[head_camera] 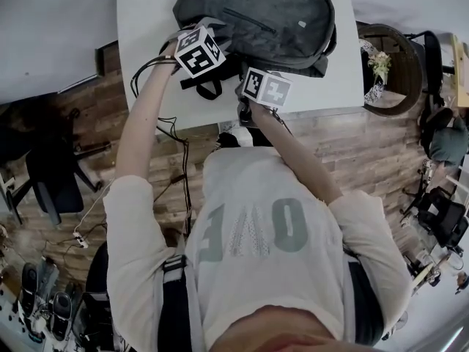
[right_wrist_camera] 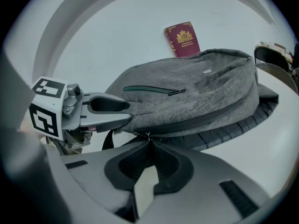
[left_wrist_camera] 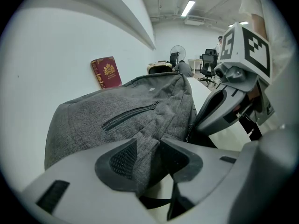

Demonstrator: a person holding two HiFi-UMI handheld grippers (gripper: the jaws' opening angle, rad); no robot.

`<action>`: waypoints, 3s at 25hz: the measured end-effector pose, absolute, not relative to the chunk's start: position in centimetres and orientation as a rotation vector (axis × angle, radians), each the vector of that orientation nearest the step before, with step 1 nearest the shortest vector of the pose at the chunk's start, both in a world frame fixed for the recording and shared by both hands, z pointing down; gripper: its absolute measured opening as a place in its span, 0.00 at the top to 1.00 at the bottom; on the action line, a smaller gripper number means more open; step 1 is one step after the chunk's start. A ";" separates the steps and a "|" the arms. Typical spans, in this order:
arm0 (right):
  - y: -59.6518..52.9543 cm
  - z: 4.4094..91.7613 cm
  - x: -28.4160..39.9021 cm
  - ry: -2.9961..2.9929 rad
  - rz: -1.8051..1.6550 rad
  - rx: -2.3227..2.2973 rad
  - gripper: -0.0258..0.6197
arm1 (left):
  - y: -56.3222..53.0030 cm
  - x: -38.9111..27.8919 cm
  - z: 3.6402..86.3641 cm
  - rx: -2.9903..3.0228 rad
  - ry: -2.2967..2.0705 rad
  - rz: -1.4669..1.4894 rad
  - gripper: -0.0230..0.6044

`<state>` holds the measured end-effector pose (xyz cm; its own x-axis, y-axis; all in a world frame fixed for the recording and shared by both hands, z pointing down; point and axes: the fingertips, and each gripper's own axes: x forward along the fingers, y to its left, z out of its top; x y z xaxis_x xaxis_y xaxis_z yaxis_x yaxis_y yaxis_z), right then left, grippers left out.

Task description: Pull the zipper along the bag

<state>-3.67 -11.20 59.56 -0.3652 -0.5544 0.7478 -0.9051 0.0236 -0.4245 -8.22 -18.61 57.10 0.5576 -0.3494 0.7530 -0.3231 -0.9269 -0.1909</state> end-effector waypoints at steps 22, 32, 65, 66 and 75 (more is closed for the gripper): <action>-11.9 59.8 -6.4 -2.021 1.106 1.175 0.91 | -19.0 -8.4 57.2 -2.767 0.604 -1.346 0.71; -13.5 51.0 -4.0 -2.234 0.889 1.175 0.91 | -20.8 -8.5 52.5 -2.755 0.963 -1.142 0.71; -15.1 32.0 4.7 -2.661 0.055 1.556 0.92 | -11.5 -9.6 27.0 -2.436 1.847 0.157 0.92; -14.9 31.9 4.7 -2.663 0.045 1.557 0.92 | -11.3 -9.6 26.9 -2.432 1.845 0.162 0.92; -15.3 32.1 5.8 -2.642 0.062 1.581 0.92 | -11.8 -9.7 26.9 -2.444 1.854 0.199 0.92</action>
